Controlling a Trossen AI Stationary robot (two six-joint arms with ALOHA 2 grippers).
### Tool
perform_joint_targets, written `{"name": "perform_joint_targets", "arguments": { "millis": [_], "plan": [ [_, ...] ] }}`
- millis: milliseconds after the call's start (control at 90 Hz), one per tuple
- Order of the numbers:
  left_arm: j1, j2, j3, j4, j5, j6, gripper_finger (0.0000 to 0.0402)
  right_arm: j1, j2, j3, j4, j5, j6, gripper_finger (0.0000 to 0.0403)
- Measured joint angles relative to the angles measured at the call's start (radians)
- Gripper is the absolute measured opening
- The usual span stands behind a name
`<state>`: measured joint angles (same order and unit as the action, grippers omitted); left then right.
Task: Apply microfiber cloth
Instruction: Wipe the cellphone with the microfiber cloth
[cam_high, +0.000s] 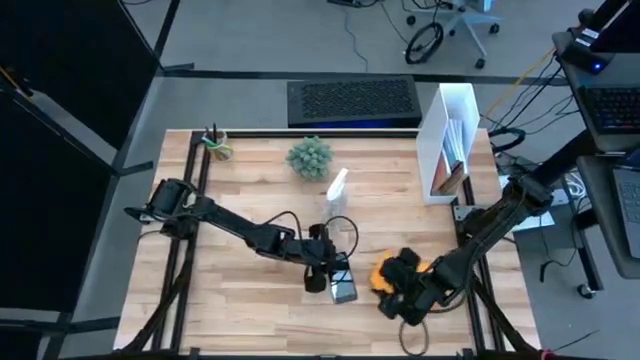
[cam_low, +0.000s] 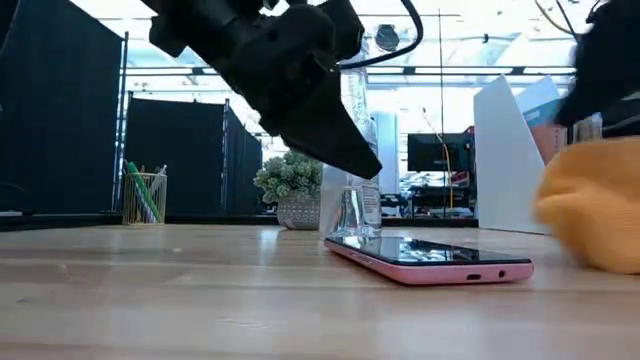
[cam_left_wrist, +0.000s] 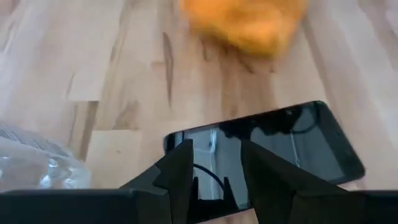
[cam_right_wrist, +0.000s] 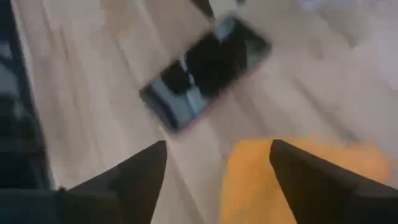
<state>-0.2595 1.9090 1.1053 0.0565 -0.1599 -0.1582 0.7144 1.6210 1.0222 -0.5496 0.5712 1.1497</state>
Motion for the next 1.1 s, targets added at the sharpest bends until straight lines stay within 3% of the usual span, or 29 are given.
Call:
{"name": "perform_joint_targets", "arguments": {
  "millis": [89, 244, 456, 644, 844, 1100],
  "plan": [
    [0.004, 0.029, -0.001, -0.007, -0.002, -0.013, 0.0123, -0.033, 0.060, 0.000, 0.030, -0.015, -0.043, 0.0267],
    [0.006, 0.046, 0.000, -0.015, -0.002, -0.020, 0.0123, -0.060, 0.103, -0.003, -0.044, -0.147, -0.035, 0.0245],
    [0.012, 0.053, 0.000, -0.012, -0.017, -0.019, 0.0123, -0.067, 0.200, 0.000, 0.327, -0.099, -0.247, 0.0209],
    [0.016, 0.053, 0.000, -0.011, -0.018, -0.020, 0.0123, -0.080, 0.300, 0.000, 0.468, -0.096, -0.317, 0.0115],
    [0.010, 0.053, 0.000, -0.040, -0.008, -0.052, 0.0123, -0.081, 0.307, 0.002, 0.461, -0.123, -0.351, 0.0013],
    [-0.029, 0.049, 0.005, -0.164, 0.010, -0.142, 0.0123, -0.081, 0.297, 0.004, 0.375, -0.172, -0.401, 0.0007]
  ]
}}
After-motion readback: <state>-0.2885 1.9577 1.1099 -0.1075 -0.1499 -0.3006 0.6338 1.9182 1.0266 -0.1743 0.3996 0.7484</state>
